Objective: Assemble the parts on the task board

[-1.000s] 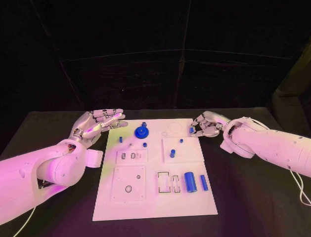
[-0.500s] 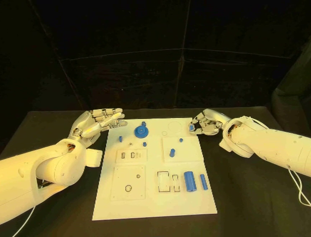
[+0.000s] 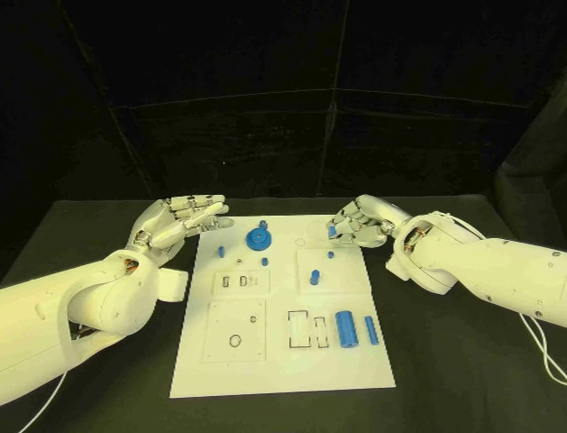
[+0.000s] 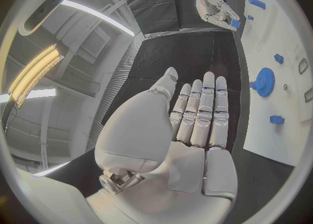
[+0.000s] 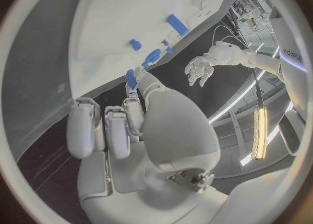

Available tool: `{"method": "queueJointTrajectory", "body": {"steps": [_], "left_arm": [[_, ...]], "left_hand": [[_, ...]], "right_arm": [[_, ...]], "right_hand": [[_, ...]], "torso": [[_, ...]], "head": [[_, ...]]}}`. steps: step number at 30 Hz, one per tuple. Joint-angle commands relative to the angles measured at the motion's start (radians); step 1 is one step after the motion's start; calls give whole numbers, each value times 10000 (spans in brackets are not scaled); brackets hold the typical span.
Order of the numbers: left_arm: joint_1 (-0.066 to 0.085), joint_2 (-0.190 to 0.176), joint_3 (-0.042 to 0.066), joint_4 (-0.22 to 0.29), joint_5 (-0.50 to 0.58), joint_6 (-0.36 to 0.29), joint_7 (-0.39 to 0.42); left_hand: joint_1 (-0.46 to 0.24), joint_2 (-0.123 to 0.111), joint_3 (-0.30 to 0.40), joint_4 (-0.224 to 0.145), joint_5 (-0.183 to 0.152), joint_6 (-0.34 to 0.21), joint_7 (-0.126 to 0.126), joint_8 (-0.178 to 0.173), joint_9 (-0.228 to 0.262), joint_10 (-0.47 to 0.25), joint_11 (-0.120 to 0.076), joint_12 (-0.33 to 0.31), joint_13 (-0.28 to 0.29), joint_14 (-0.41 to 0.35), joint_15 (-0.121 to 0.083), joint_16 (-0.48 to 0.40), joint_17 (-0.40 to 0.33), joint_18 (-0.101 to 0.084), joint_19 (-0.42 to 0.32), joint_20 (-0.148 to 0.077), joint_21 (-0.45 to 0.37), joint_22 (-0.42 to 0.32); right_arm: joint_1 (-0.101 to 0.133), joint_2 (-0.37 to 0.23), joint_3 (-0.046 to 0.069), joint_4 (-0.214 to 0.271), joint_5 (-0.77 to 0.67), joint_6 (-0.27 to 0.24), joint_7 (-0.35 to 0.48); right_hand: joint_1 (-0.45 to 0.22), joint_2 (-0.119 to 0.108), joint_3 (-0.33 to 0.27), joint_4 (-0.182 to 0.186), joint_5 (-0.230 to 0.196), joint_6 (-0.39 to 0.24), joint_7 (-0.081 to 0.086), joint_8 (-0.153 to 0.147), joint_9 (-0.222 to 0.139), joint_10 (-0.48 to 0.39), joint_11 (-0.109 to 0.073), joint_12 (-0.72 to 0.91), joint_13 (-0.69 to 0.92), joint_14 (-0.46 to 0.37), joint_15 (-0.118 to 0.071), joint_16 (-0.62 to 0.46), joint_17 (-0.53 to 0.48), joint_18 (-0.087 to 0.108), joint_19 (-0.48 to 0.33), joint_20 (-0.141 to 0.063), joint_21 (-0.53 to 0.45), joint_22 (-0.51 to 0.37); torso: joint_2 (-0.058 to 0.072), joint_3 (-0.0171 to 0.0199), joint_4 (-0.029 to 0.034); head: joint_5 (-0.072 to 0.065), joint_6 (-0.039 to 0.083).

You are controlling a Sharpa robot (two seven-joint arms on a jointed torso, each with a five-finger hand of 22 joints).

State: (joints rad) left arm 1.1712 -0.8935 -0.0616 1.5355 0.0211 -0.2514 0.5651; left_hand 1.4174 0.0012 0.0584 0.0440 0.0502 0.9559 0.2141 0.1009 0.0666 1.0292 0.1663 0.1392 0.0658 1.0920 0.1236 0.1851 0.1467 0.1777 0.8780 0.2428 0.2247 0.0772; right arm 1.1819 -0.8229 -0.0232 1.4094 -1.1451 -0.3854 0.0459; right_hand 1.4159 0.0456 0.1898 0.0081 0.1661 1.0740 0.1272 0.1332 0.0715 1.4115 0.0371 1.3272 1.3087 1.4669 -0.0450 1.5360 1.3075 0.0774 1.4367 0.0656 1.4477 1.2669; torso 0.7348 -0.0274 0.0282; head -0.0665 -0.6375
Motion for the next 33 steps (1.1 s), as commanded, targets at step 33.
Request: {"method": "queueJointTrajectory", "body": {"steps": [33], "left_arm": [[20, 229, 10, -232, 98, 212, -4]], "left_hand": [[10, 87, 8, -71, -14, 82, -6, -39, -6, 66, -19, -70, -10, 64, 7, -65, 10, 77, 48, -2, -33, -13]], "right_arm": [[-281, 3359, -81, -248, -3230, 1043, -2906]], "right_hand": [[-348, -199, 445, 44, -43, 174, -160, 61, 133, -57, -104, -305, 109, 838, 11, -66, 1733, -161, -27, -23, -4, -51]], "torso": [[-262, -119, 110]], "head": [[655, -588]]}}
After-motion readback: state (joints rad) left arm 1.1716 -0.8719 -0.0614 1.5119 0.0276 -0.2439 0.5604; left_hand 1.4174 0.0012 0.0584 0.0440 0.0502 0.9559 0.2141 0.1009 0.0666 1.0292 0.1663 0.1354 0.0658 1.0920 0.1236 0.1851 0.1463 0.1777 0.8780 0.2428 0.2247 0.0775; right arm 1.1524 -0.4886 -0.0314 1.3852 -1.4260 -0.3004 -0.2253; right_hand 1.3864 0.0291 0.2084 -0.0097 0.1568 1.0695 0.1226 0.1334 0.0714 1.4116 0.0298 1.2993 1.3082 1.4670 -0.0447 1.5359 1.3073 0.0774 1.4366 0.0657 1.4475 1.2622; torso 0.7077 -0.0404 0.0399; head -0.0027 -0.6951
